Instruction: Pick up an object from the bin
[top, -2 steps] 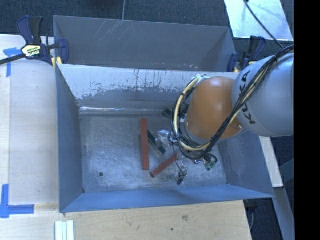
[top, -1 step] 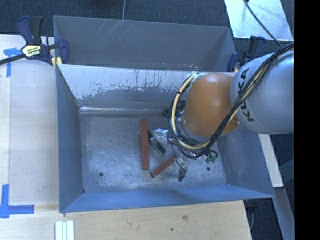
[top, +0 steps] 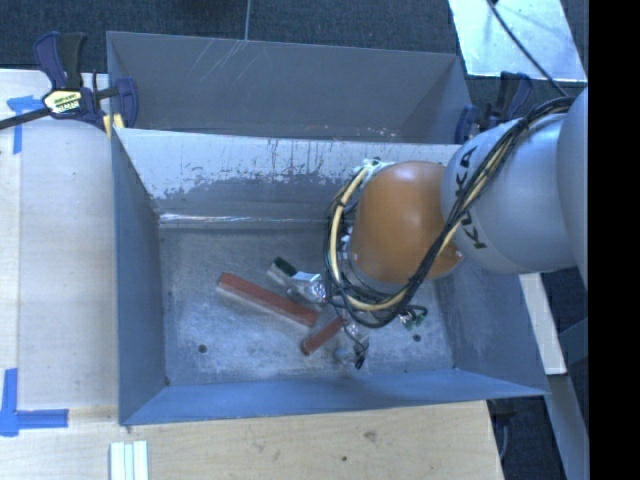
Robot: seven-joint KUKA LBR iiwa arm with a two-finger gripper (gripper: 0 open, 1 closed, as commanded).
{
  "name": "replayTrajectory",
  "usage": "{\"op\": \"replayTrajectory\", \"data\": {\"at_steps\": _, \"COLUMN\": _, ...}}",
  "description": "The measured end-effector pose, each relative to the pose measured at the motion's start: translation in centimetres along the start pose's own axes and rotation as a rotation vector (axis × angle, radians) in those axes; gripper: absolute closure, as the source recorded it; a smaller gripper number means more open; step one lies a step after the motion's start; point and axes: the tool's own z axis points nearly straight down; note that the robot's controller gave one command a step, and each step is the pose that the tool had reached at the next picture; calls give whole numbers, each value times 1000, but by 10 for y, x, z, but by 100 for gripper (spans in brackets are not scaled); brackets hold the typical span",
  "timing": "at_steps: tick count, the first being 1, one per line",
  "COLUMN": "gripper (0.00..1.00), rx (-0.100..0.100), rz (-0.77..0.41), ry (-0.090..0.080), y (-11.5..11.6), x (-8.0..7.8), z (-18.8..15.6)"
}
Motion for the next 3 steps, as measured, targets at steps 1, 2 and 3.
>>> {"op": "replayTrajectory", "data": {"at_steps": 1, "gripper": 0, "rx": 1, "rz": 1, "ry": -1, "y": 0, "x": 0, "z": 0}}
{"op": "replayTrajectory", "data": {"at_steps": 2, "gripper": 100, "rx": 1, "rz": 0, "ry": -1, "y": 0, "x": -1, "z": 0}}
{"op": "replayTrajectory", "data": {"at_steps": 3, "gripper": 100, "rx": 3, "rz": 1, "ry": -6, "y": -1, "x": -2, "z": -27}}
